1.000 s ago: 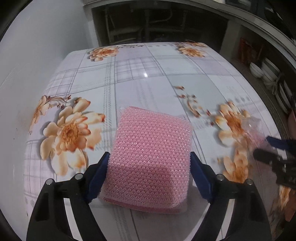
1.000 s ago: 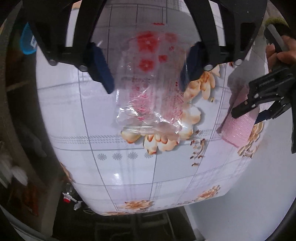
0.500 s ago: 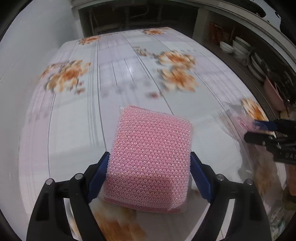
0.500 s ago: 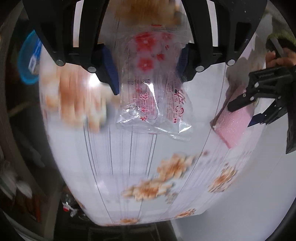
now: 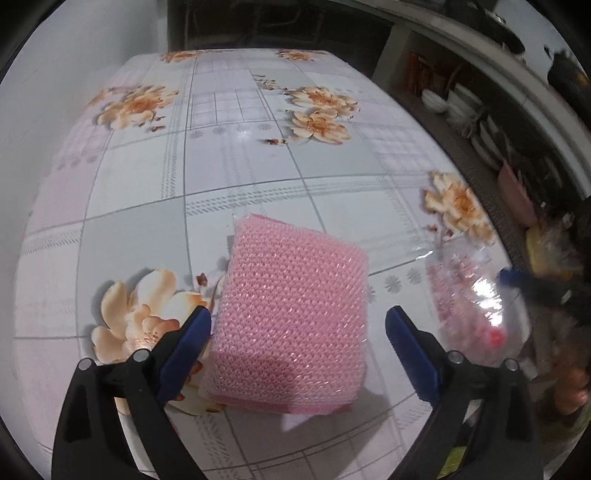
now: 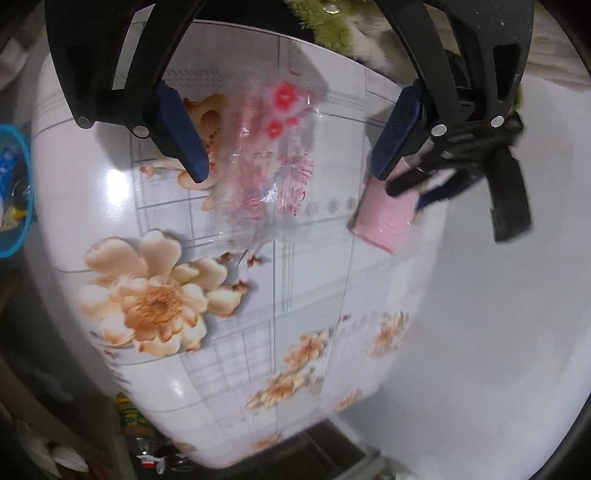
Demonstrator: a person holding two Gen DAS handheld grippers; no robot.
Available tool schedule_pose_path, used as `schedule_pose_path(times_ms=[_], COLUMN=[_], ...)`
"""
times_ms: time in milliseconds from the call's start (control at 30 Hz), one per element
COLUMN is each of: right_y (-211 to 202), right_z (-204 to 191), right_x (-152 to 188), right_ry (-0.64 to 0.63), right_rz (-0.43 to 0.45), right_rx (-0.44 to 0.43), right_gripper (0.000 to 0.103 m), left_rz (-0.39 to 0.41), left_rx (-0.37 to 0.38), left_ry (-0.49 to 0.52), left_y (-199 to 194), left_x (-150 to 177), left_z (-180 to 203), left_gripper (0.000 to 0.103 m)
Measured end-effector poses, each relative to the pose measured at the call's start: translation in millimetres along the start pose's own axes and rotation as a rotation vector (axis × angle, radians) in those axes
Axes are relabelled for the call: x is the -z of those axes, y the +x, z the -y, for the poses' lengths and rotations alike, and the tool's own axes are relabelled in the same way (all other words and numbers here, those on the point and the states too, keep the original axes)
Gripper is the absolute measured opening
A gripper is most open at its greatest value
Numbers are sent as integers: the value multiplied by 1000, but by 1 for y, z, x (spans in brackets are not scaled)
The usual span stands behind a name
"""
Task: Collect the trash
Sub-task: 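Grasp the pink sponge with the left tool while the right grasps the clear bag, then lift the pink sponge and clear bag and carry them toward the wastebasket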
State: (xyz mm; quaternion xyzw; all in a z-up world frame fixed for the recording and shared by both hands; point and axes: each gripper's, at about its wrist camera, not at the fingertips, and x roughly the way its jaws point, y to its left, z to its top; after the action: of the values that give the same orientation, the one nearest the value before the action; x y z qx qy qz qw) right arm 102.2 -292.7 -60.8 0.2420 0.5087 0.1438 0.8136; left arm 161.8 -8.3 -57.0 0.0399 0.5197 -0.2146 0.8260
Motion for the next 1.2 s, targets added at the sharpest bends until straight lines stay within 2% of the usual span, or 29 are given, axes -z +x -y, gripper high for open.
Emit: schedule_pose_path(times_ms=[133, 233, 467, 567, 733, 767, 800, 867, 933, 1200], right_y=[-3, 9, 25, 27, 33, 34, 34, 32, 32, 27], right_z=[14, 20, 1, -5, -15, -16, -16, -14, -13, -11], right_x=[-1, 0, 2, 8, 15, 15, 15, 17, 18, 18], right_ry=[54, 73, 2, -44, -119, -125, -128, -117, -110, -61], right_rz=[20, -11, -8, -12, -13, -12, -12, -13, -15, -4], right_rx=[60, 112, 234, 285, 347, 355, 357, 344, 337, 282], right_gripper=[85, 73, 58, 51, 33, 32, 25, 22, 14, 6], left_rz=[-11, -7, 31, 36, 43, 45, 46, 47, 50, 70], left_rx=[-43, -70, -130, -134, -148, -150, -152, -158, -163, -176], left_ry=[38, 67, 119, 116, 121, 124, 127, 131, 134, 146], left_y=[7, 11, 13, 13, 13, 12, 12, 12, 12, 9], left_x=[4, 9, 14, 13, 13, 14, 14, 14, 14, 14], left_z=[3, 8, 16, 17, 20, 21, 21, 22, 23, 26], left_gripper=[93, 93, 83, 82, 81, 81, 81, 81, 80, 80])
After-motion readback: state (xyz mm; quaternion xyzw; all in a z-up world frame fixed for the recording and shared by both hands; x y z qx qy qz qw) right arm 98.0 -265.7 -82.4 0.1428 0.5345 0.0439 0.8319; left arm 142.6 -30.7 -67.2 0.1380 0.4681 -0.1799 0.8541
